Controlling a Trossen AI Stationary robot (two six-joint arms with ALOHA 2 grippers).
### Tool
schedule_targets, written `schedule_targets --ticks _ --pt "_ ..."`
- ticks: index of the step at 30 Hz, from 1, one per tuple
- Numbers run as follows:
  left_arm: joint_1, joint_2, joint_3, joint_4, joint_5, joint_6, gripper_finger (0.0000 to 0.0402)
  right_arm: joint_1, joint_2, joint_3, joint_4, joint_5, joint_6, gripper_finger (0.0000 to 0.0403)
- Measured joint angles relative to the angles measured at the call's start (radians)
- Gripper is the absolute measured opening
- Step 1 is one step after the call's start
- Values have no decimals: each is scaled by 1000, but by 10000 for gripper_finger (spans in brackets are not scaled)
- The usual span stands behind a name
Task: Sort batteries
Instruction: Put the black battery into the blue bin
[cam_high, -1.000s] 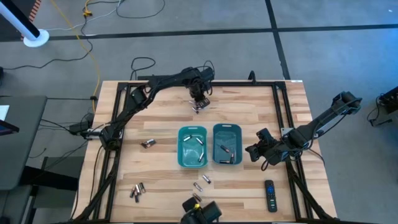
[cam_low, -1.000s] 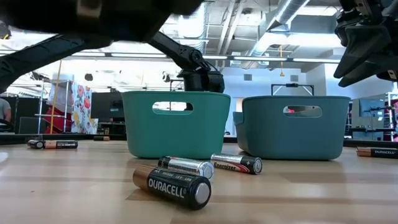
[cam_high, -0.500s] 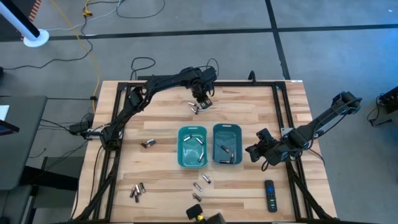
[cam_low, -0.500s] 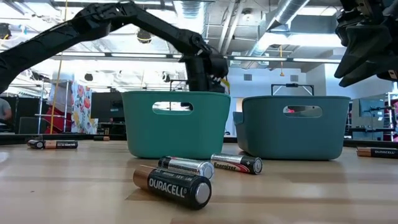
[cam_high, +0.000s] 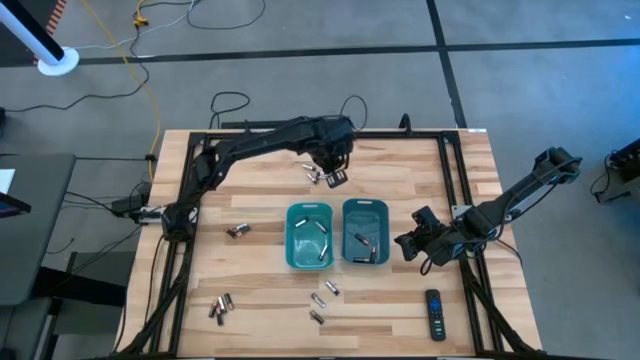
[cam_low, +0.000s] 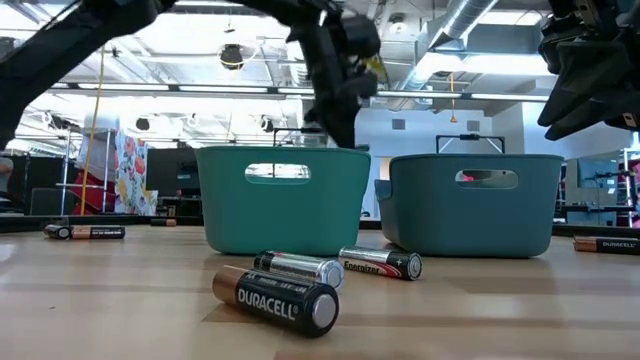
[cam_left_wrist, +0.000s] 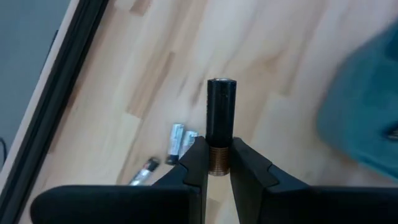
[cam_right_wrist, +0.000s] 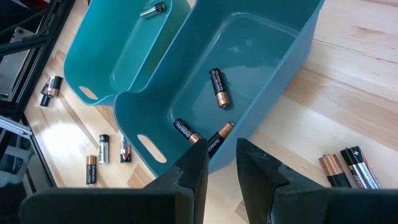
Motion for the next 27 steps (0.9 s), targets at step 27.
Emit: schedule_targets --ticks 27 --pt "-348 27 -11 158 -37 -169 38 0 0 0 4 0 0 103"
